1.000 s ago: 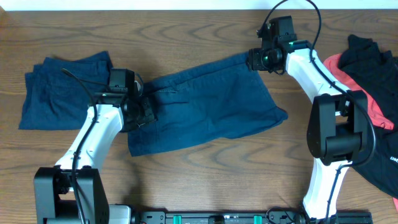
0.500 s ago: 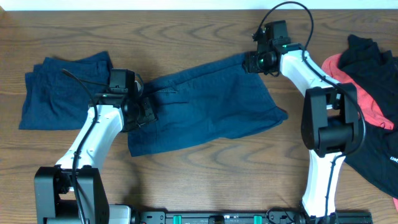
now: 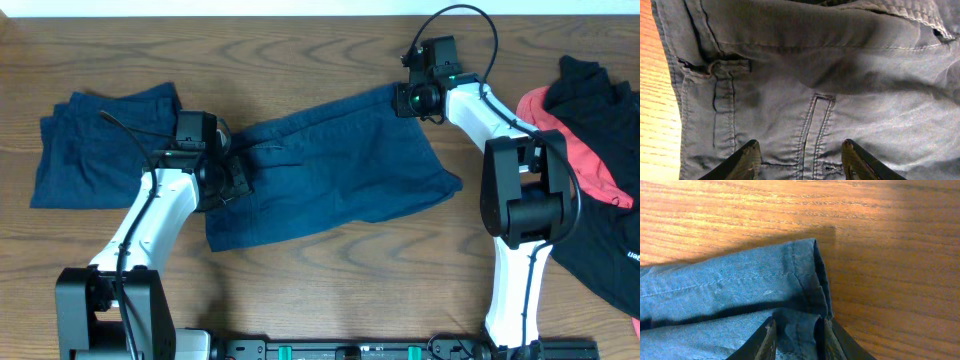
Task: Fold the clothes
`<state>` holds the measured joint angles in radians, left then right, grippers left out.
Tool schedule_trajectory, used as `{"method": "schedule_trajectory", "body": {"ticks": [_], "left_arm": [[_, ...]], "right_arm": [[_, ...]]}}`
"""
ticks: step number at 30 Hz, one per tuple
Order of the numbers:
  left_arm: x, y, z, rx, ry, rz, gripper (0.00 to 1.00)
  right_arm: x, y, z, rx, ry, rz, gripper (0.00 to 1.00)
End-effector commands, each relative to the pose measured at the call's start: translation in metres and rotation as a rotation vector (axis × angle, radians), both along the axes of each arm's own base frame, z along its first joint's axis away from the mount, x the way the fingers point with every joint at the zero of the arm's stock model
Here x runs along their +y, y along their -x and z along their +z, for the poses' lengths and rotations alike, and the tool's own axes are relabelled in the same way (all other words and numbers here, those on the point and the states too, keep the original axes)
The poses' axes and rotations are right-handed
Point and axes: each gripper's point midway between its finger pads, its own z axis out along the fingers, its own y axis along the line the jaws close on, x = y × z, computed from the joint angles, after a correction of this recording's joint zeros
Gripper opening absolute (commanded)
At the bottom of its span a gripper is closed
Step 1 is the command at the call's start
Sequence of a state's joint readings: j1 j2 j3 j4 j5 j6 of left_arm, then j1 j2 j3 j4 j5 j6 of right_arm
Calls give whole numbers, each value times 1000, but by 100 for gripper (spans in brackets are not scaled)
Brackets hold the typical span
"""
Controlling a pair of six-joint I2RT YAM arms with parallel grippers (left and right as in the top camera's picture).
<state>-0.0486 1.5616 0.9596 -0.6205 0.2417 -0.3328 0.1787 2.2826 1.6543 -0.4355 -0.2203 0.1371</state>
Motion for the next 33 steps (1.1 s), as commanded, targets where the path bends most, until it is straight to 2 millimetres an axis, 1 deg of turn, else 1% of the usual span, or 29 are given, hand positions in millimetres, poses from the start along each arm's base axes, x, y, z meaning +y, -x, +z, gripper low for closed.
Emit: {"method": "schedule_trajectory", "body": {"ticks": [1,3,5,11,14,16,20,24,29,33], "left_arm": [[-1,3,-4,15,8,0,54],[-1,3,-4,15,8,0,54],[-1,3,-4,15,8,0,54],[-1,3,-4,15,8,0,54],[-1,3,-4,15,8,0,55],[-1,3,-4,15,8,0,54],[-1,3,-4,15,8,0,55],[-1,3,-4,15,8,0,54],[-1,3,-4,15,8,0,54],[-1,3,-4,15,8,0,55]], "right_arm": [[4,-3,-2,-2,6,0,43],[4,-4,0,-7,6,1,44],[5,-7,5,-15,2,-2,43],[9,-21,30,-53,-1,0,42],[10,-21,36,-47,0,2,42],[10,-17,33,-28,9,2,42],[-1,-7,19,13,83,-26,41],[-1,-1,15,37,87,-22,40],[5,2,14,46,91,-10,40],[8,6,6,67,95,-2,40]]}}
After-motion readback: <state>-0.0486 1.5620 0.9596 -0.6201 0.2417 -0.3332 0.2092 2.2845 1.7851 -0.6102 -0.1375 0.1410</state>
